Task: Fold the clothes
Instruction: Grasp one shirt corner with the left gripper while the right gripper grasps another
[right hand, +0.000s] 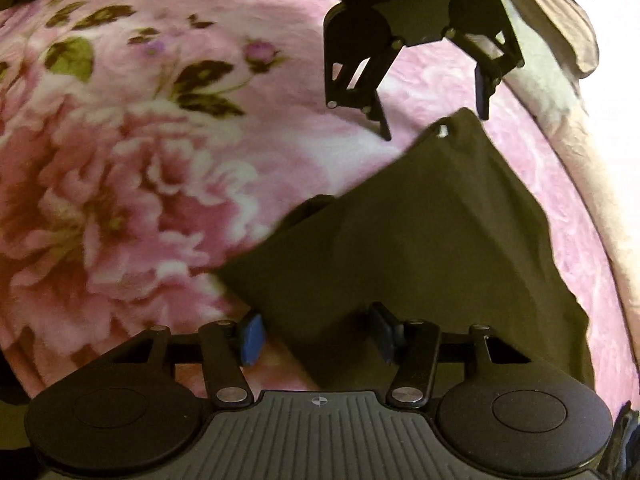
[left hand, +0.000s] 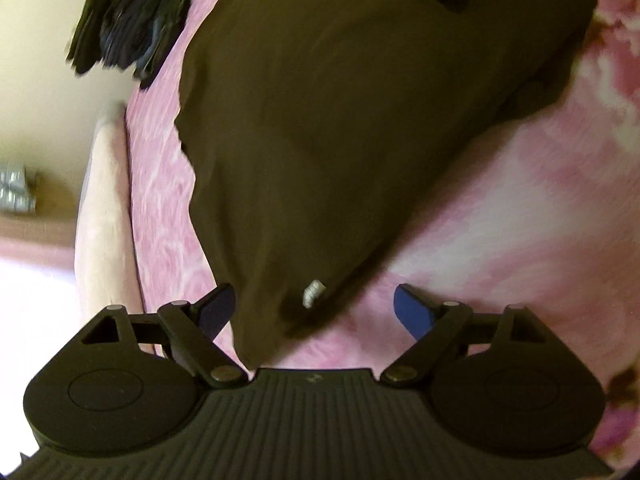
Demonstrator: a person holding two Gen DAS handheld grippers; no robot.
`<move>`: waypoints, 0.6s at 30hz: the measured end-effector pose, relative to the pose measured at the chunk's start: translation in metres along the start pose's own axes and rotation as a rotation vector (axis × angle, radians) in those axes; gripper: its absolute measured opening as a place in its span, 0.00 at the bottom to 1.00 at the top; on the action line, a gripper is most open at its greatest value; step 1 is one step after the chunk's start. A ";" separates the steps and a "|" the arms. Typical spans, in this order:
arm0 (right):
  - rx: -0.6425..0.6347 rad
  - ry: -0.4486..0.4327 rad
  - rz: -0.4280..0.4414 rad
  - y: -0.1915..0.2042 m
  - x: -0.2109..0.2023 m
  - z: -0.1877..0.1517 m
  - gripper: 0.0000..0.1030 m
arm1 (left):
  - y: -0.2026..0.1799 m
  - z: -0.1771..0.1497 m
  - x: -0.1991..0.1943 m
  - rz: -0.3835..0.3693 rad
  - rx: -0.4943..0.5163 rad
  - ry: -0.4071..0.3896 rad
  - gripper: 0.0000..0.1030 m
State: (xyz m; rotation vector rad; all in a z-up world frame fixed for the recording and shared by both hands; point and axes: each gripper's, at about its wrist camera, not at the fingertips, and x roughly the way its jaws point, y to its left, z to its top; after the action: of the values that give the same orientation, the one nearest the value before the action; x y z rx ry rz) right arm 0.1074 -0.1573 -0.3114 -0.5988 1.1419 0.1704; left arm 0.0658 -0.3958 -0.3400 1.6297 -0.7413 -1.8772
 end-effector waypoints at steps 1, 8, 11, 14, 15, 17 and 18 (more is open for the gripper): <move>0.006 0.000 -0.004 -0.003 0.000 0.000 0.53 | 0.001 -0.001 0.003 0.003 0.028 -0.010 0.83; 0.014 0.001 0.008 -0.010 0.006 -0.002 0.43 | 0.009 0.001 0.024 -0.004 0.142 -0.038 0.36; 0.012 -0.003 0.018 -0.009 0.006 -0.002 0.30 | 0.016 0.006 0.025 -0.019 0.111 -0.025 0.15; 0.045 -0.017 0.023 -0.014 -0.001 -0.001 0.07 | 0.025 0.011 0.024 -0.031 0.074 -0.012 0.11; 0.068 -0.024 0.024 -0.018 -0.005 -0.001 0.06 | 0.031 0.013 0.023 -0.034 0.054 -0.010 0.11; 0.107 -0.043 0.027 -0.028 -0.016 -0.001 0.05 | 0.045 0.017 0.019 -0.041 0.018 -0.005 0.10; 0.122 -0.053 0.028 -0.033 -0.022 0.000 0.04 | 0.053 0.021 0.016 -0.043 0.006 -0.004 0.10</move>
State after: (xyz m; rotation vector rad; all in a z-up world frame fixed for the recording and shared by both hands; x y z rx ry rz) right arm 0.1122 -0.1813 -0.2804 -0.4677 1.1018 0.1385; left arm 0.0457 -0.4435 -0.3113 1.6579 -0.7198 -1.9108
